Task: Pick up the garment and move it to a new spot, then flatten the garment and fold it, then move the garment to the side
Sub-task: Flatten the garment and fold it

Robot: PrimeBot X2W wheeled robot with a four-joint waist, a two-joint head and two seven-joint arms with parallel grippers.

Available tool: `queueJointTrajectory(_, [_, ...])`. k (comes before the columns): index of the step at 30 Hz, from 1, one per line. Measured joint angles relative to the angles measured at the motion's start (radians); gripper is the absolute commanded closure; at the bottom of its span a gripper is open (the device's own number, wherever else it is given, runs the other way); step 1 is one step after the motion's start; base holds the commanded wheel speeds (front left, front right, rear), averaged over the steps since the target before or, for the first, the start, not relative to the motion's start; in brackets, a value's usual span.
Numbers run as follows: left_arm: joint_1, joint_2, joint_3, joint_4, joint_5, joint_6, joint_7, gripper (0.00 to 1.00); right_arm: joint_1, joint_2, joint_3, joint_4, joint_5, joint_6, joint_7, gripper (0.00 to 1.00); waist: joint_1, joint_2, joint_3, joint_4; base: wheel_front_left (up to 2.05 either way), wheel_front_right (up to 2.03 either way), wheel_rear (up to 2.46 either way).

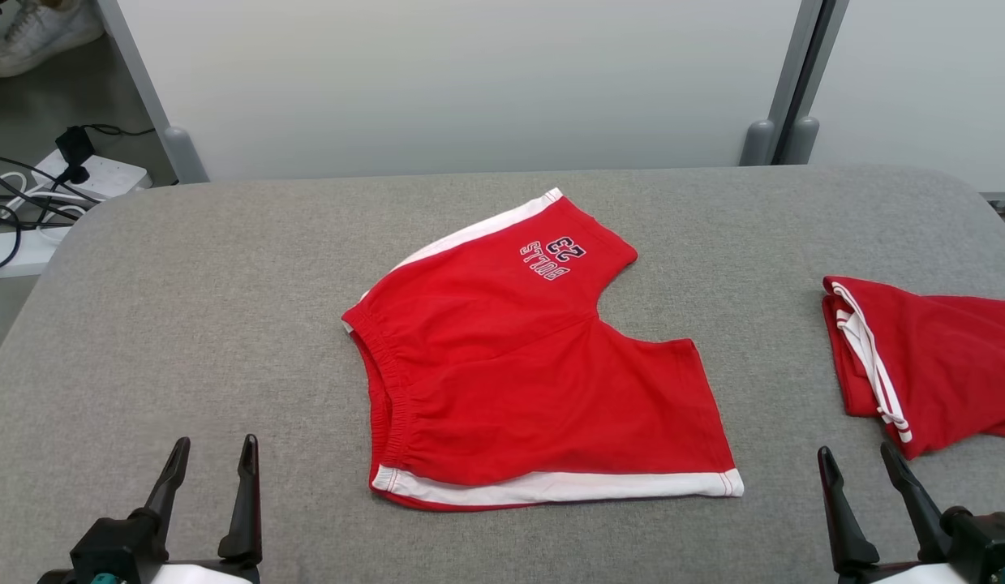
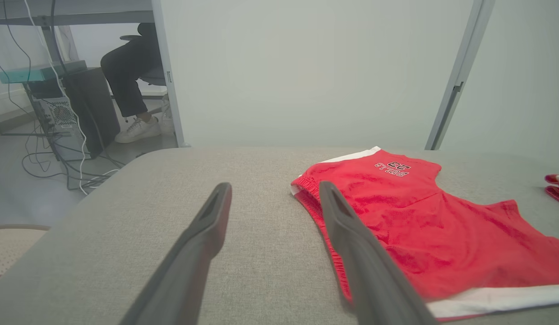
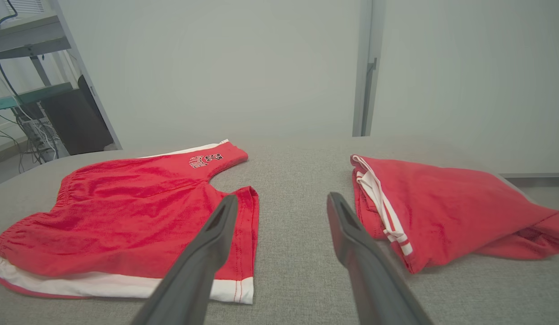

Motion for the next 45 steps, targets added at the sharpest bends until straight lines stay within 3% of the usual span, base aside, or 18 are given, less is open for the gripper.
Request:
queueJointTrajectory(13, [-0.001, -0.005, 0.012, 0.032, 0.005, -0.042, 0.0, 0.0, 0.026, 0.016, 0.01, -0.028, -0.009, 0.0, 0.013, 0.0, 0.0, 0.0, -0.002, -0.003, 0.0, 0.0, 0.0])
queueJointTrajectory(45, [-0.01, -0.014, 0.008, 0.043, 0.008, -0.046, 0.0, 0.0, 0.021, 0.018, 0.025, -0.024, -0.009, 0.0, 0.015, 0.0, 0.0, 0.0, 0.01, -0.009, 0.0, 0.0, 0.0])
